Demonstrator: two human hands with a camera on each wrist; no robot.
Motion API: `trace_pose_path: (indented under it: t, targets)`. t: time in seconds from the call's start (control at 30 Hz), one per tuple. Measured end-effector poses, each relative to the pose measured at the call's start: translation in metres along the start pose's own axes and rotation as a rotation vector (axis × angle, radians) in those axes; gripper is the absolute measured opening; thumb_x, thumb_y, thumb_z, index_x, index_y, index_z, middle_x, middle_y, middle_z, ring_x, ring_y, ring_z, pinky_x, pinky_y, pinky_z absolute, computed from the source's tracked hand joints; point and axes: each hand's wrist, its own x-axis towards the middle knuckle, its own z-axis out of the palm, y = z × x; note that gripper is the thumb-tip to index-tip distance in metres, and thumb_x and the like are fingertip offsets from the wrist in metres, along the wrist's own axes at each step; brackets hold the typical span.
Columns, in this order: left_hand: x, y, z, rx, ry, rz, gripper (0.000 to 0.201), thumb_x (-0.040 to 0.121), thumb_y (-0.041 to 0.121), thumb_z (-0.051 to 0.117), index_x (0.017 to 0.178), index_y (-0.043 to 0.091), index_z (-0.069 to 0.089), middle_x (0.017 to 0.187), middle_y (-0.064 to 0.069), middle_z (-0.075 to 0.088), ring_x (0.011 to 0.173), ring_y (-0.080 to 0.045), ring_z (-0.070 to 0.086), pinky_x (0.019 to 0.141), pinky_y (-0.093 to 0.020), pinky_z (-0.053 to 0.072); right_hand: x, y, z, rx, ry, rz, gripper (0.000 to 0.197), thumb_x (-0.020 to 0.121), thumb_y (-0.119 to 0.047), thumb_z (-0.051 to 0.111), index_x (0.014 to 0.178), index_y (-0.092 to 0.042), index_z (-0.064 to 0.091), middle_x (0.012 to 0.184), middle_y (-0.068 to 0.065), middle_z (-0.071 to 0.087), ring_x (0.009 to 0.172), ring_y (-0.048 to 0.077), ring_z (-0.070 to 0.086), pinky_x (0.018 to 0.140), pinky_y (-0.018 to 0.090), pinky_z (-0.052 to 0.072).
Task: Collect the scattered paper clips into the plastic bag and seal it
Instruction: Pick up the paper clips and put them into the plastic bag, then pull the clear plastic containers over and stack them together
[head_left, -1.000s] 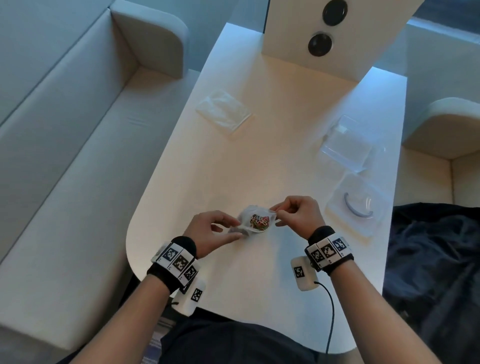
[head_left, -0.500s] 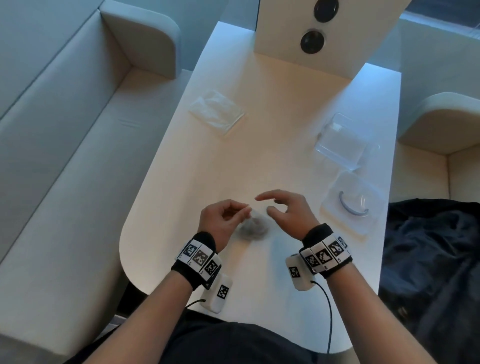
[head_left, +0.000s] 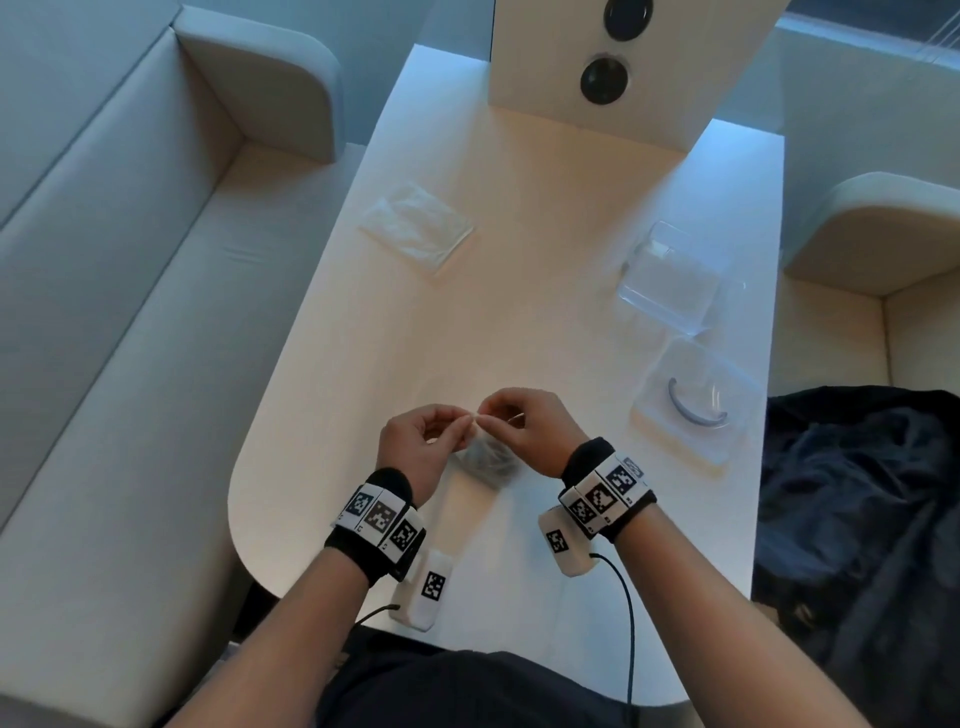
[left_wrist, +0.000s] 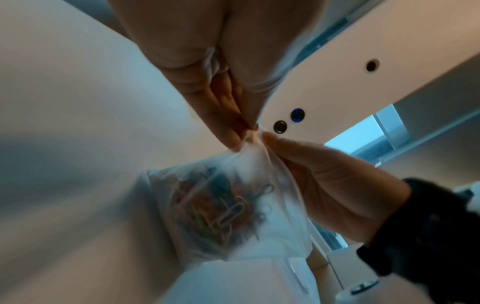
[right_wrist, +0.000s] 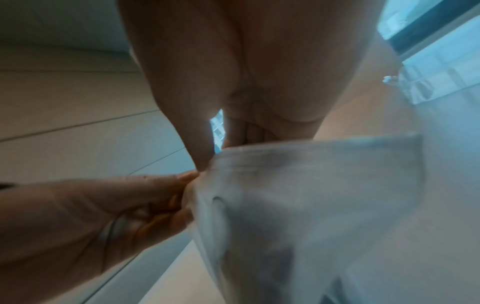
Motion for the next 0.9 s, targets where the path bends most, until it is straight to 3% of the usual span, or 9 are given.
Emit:
trace_pose_path:
  t: [0.1, 0.2, 0.27, 0.37, 0.43, 0.57, 0.67, 0.77, 0.9]
  targets:
    - [-0.002, 0.001, 0.002, 0.131, 0.037, 0.058, 0.010, 0.090, 0.011, 0.067, 0.087, 0.019, 0.072, 0.078, 0.000, 0.074, 0.073, -0.010, 0.071, 0.072, -0.017, 0.056, -0.001, 0.000, 0.007, -0.097, 0.010, -0.069, 0.011, 0.091, -0.021, 0.063, 0.092, -0.012, 0.067, 0.088, -0.002, 0.067, 0.082, 0.013, 0.062, 0.079, 0.033, 0.054]
    - [-0.002, 0.000, 0.002, 0.178, 0.121, 0.079, 0.010, 0.092, 0.011, 0.063, 0.089, 0.016, 0.071, 0.076, 0.002, 0.072, 0.069, -0.007, 0.069, 0.068, -0.014, 0.054, -0.005, 0.004, 0.004, -0.149, 0.005, -0.114, 0.007, 0.092, -0.015, 0.059, 0.094, -0.011, 0.064, 0.092, -0.001, 0.062, 0.086, 0.015, 0.059, 0.080, 0.030, 0.052]
    - [0.002, -0.004, -0.006, 0.156, 0.212, 0.030, 0.009, 0.094, 0.012, 0.061, 0.090, 0.015, 0.069, 0.073, 0.002, 0.070, 0.065, -0.007, 0.067, 0.068, -0.016, 0.054, -0.011, 0.013, -0.003, -0.193, -0.020, -0.134, 0.007, 0.093, -0.015, 0.058, 0.096, -0.011, 0.063, 0.095, -0.003, 0.059, 0.087, 0.014, 0.058, 0.082, 0.031, 0.052]
    - [0.009, -0.012, -0.026, 0.099, 0.278, -0.087, 0.013, 0.095, 0.012, 0.059, 0.085, 0.018, 0.066, 0.070, -0.001, 0.069, 0.065, -0.015, 0.065, 0.074, -0.030, 0.058, -0.019, 0.024, -0.011, -0.113, -0.063, -0.137, 0.007, 0.096, -0.017, 0.055, 0.098, -0.014, 0.061, 0.105, -0.001, 0.064, 0.096, 0.011, 0.061, 0.088, 0.024, 0.052]
    - [0.012, -0.013, -0.034, 0.095, 0.249, -0.139, 0.016, 0.095, 0.011, 0.059, 0.083, 0.020, 0.066, 0.070, -0.005, 0.068, 0.066, -0.020, 0.064, 0.077, -0.037, 0.059, -0.018, 0.025, -0.009, 0.028, -0.051, -0.053, 0.006, 0.098, -0.017, 0.053, 0.096, -0.018, 0.058, 0.107, -0.002, 0.067, 0.097, 0.007, 0.063, 0.089, 0.018, 0.050]
    - [0.034, -0.011, -0.055, 0.143, 0.235, -0.217, 0.016, 0.093, 0.008, 0.062, 0.080, 0.017, 0.067, 0.073, -0.009, 0.069, 0.067, -0.024, 0.066, 0.078, -0.039, 0.060, 0.002, 0.017, 0.014, 0.462, -0.036, 0.216, 0.008, 0.100, -0.010, 0.048, 0.099, -0.004, 0.054, 0.080, 0.009, 0.067, 0.074, 0.020, 0.070, 0.075, 0.038, 0.061]
    - [0.069, -0.013, -0.070, 0.227, 0.261, -0.297, 0.009, 0.091, 0.009, 0.065, 0.083, 0.011, 0.069, 0.070, -0.010, 0.069, 0.063, -0.026, 0.067, 0.079, -0.044, 0.060, 0.028, 0.020, 0.036, 0.487, -0.001, 0.350, 0.009, 0.100, -0.013, 0.049, 0.102, -0.005, 0.054, 0.075, 0.016, 0.068, 0.065, 0.026, 0.071, 0.064, 0.038, 0.061]
    - [0.104, -0.016, -0.069, 0.388, 0.292, -0.336, 0.010, 0.091, 0.010, 0.065, 0.093, 0.003, 0.072, 0.069, -0.008, 0.068, 0.059, -0.025, 0.067, 0.076, -0.043, 0.061, 0.055, 0.024, 0.054, 0.527, 0.003, 0.498, 0.011, 0.100, -0.013, 0.048, 0.105, -0.003, 0.051, 0.073, 0.017, 0.069, 0.063, 0.027, 0.069, 0.063, 0.038, 0.061]
    - [0.144, -0.011, -0.065, 0.823, 0.257, -0.325, 0.010, 0.088, 0.020, 0.064, 0.095, 0.020, 0.071, 0.097, -0.009, 0.074, 0.094, -0.030, 0.068, 0.081, -0.031, 0.052, 0.083, 0.039, 0.031, 0.339, 0.075, 0.544, 0.010, 0.094, -0.014, 0.055, 0.103, -0.011, 0.059, 0.083, 0.013, 0.072, 0.064, 0.023, 0.065, 0.068, 0.043, 0.060]
